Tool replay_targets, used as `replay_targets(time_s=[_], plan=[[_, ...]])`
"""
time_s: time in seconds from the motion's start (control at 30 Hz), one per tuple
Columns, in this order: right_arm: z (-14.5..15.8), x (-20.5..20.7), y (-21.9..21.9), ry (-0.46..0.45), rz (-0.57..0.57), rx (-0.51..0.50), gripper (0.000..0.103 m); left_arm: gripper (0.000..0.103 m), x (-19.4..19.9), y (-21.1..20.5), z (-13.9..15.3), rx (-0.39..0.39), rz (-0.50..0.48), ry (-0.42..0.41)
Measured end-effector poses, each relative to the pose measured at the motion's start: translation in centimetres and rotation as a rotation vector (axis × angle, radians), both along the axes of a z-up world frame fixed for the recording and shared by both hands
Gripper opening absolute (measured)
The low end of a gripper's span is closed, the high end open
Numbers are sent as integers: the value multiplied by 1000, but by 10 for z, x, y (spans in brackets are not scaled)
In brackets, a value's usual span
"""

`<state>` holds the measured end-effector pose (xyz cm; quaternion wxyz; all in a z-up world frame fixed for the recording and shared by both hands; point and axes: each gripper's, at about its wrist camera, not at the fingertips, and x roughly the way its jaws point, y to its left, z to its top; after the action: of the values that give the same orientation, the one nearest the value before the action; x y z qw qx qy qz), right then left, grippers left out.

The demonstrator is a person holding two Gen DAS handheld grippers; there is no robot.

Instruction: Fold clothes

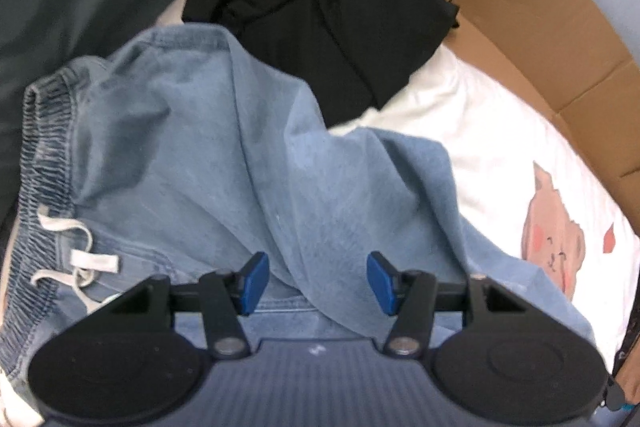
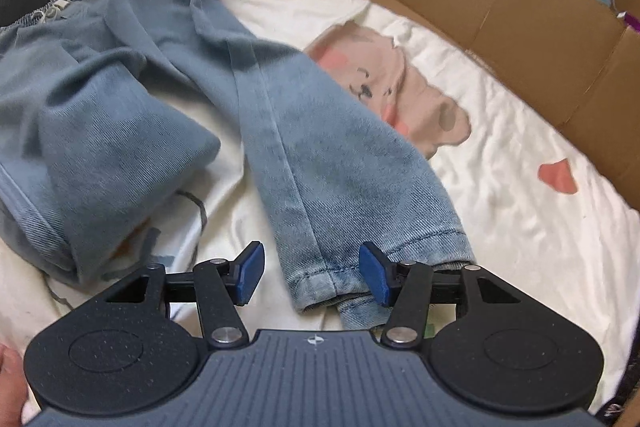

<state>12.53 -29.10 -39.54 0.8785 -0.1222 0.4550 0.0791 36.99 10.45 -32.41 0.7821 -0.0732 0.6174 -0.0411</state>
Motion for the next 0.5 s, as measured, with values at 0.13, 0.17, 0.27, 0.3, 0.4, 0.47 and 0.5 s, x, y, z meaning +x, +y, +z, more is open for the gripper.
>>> replay_targets(time_s=[0.13, 0.17, 0.27, 0.3, 0.4, 0.47, 0.5], plan=[[-12, 4, -3, 0, 35, -14, 62, 59, 0, -2, -16, -5, 9, 27], [-13, 4, -3, -4, 47, -16, 61, 59, 0, -3, -19, -10, 14, 33], [-9, 7, -9, -17, 37, -5, 30, 60, -2, -5, -25, -28, 16, 40], [-6, 9, -15, -16, 20, 27, 21, 60, -2, -6, -26, -31, 15, 39], [11, 13, -34, -32, -52, 144, 7, 60, -3, -7, -30, -34, 16, 39], [22, 12, -39, -55, -59, 148, 6, 60, -3, -7, -34, -33, 21, 45], [26, 12, -43, -62, -63, 146, 6, 60, -3, -8, -35, -33, 24, 49]])
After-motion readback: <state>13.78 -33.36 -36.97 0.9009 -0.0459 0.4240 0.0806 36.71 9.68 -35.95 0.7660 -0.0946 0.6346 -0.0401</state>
